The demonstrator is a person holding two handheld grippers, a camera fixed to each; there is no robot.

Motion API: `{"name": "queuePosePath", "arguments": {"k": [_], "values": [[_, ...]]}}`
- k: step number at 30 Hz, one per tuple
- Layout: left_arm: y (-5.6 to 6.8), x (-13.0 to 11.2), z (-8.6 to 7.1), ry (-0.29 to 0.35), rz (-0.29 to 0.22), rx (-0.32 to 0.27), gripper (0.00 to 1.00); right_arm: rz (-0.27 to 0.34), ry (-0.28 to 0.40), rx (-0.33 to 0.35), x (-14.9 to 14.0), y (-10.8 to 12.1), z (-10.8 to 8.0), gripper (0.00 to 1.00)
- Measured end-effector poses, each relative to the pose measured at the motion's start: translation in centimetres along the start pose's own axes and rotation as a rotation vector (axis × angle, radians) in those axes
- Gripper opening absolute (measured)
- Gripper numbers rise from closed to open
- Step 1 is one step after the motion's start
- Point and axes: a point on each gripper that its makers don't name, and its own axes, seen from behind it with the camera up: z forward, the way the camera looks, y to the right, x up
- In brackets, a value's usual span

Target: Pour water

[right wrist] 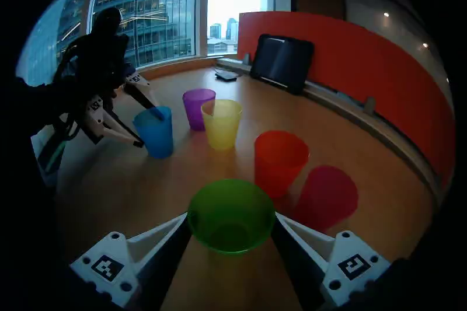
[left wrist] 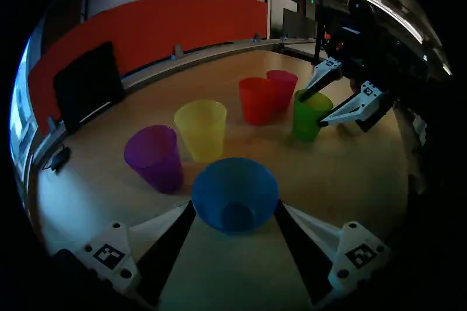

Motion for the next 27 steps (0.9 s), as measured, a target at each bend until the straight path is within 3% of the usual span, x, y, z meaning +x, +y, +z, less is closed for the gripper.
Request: {"name": "queuePosePath", "arguments": {"k": [11, 20, 27], "values": [[-0.2, -1.1, -1.1, -0.004, -0.029, 0.028, 0.98, 0.016, 0.002, -0.02, -0.8, 0.2, -1.2, 0.99], [-0.5, -1.8, -3.3, 0.024, -0.071, 0.074, 0.99, 0.047, 0.026, -0.072, -1.9, 0.4, -3.5, 0.99], [-1.2, -2.3, -5.4, 0.065, -0.111, 0.141, 0.99, 0.076, 0.069, -0.124, -2.0, 0.5, -5.8, 0.99]]}}
